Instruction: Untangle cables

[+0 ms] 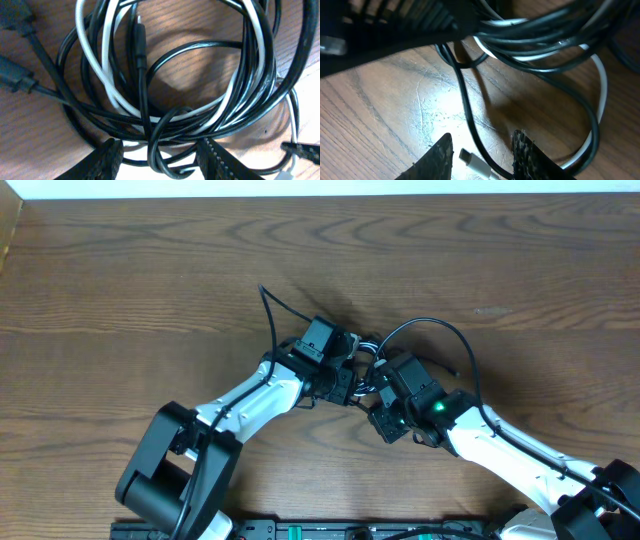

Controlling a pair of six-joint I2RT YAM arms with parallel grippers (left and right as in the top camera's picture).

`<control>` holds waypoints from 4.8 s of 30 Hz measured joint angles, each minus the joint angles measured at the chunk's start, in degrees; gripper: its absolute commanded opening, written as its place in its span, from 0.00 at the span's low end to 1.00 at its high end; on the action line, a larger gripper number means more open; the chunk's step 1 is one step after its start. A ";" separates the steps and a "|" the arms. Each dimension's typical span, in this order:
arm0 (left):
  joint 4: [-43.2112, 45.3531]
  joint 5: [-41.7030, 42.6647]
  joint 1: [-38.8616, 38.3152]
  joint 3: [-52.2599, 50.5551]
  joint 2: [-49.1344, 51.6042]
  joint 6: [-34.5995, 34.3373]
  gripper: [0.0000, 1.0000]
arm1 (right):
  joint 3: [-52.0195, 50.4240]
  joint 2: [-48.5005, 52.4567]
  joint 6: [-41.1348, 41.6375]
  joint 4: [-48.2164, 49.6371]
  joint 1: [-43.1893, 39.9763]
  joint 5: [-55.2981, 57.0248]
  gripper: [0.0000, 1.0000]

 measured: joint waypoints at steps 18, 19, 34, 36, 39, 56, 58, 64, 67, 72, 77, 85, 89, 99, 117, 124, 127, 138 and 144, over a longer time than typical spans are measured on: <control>0.92 0.52 0.00 0.00 0.33 0.72 0.38 | 0.00 0.00 -0.70 0.09 0.00 0.04 0.36; 0.92 0.20 0.00 0.00 0.33 0.70 0.38 | 0.00 0.00 -0.72 0.09 0.00 0.04 0.36; 5.92 -0.92 -2.45 -1.62 1.38 0.39 0.19 | 0.00 0.00 -0.72 0.09 0.00 0.04 0.37; 6.67 -0.90 -3.28 -1.62 2.45 -0.42 0.08 | 0.00 0.00 -0.72 0.07 0.00 0.04 0.37; 7.78 -0.87 -3.74 -1.62 2.97 -2.14 0.07 | 0.00 0.00 -0.90 0.04 0.00 0.07 0.38; -11.91 -1.11 -3.72 1.55 -14.29 -15.45 0.07 | 0.00 0.00 -5.40 1.36 0.00 -7.04 0.37; -12.28 -1.11 -3.76 1.88 -16.35 -17.07 0.07 | 0.00 0.00 -5.99 1.36 0.00 -10.54 0.37; -13.00 -1.14 -3.76 1.92 -16.50 -21.99 0.08 | 0.00 0.00 -7.08 1.31 0.00 -14.16 0.37; -13.14 -1.33 -3.69 1.92 -16.46 -23.63 0.08 | 0.00 0.00 -7.32 1.38 -0.02 -14.51 0.45; -15.67 -3.06 -3.43 1.92 -16.06 -25.20 0.07 | 0.00 -0.22 -6.97 1.38 -2.43 -14.08 0.46; -17.77 -3.69 -2.51 1.92 -14.25 -28.74 0.07 | 0.00 -3.19 -6.93 1.42 -5.79 -16.22 0.47; -16.59 3.67 0.11 1.92 -11.04 -31.61 0.08 | 0.00 -4.63 -12.37 -1.57 -5.84 -23.87 0.46; -16.48 8.44 2.78 1.92 -11.04 -32.20 0.07 | -0.02 -4.63 -14.29 -2.12 -5.44 -24.76 0.45; -16.46 18.27 4.50 1.92 -11.04 -35.45 0.07 | -0.04 -4.63 -15.47 -1.88 -4.00 -23.15 0.02; -16.22 21.16 4.57 1.92 -11.04 -26.23 0.29 | -0.24 -4.63 -12.52 4.48 -3.80 -25.77 0.01; -16.20 21.14 4.55 1.92 -11.04 -23.10 0.32 | -0.26 -4.61 -9.46 6.56 -3.80 -26.47 0.01; -16.02 21.00 4.50 1.92 -11.04 -22.51 0.51 | -0.37 -4.46 -8.41 7.43 -3.80 -26.58 0.01; -27.21 13.40 8.61 9.09 -11.28 -18.21 0.70 | -0.50 -3.87 -12.26 5.42 -5.16 -34.80 0.01; -27.21 11.39 9.03 10.36 -10.71 -18.18 0.70 | -0.50 -3.87 -17.29 4.83 -6.91 -42.47 0.01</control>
